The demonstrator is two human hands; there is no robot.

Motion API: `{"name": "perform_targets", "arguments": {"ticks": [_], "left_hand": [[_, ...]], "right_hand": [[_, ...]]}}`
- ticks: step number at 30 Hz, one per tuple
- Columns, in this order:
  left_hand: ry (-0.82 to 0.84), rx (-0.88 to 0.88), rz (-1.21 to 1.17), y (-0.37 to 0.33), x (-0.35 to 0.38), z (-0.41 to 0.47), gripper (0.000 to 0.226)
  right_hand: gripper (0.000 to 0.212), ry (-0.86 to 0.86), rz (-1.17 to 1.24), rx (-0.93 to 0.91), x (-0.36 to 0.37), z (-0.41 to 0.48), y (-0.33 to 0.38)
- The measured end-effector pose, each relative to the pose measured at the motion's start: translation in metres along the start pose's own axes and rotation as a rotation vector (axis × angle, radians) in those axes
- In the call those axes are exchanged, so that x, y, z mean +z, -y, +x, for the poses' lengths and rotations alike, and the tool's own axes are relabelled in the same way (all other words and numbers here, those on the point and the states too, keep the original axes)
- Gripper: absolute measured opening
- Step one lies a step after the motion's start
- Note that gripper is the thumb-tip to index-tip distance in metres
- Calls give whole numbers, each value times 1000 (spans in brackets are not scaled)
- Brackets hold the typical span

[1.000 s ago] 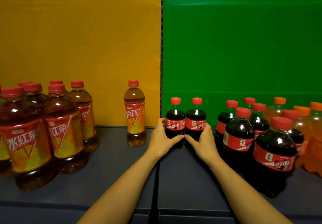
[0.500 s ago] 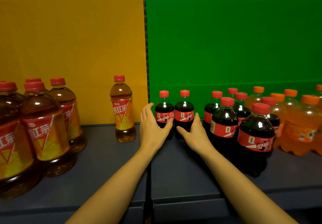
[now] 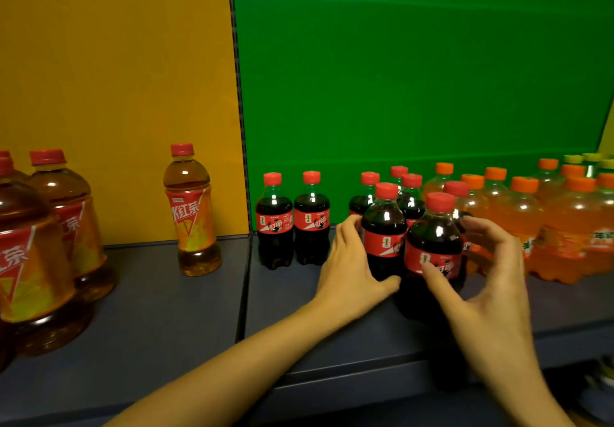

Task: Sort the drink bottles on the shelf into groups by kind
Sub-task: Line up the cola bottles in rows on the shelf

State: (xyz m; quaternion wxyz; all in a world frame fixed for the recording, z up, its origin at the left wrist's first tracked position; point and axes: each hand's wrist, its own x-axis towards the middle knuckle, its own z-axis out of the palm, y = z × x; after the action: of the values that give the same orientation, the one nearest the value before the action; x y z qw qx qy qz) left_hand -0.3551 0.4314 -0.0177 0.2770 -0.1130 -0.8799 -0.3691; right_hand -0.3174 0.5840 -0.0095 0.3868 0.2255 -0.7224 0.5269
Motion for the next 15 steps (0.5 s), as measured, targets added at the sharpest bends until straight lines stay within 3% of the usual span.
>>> {"name": "perform_targets", "arguments": {"ticks": [6, 15], "left_hand": [[-6, -182, -83, 4, 13, 12, 72], [-24, -154, -85, 14, -18, -3, 71]], "right_hand": [[80, 222, -27, 194, -1, 1, -33], [80, 403, 8, 145, 9, 12, -36]]}}
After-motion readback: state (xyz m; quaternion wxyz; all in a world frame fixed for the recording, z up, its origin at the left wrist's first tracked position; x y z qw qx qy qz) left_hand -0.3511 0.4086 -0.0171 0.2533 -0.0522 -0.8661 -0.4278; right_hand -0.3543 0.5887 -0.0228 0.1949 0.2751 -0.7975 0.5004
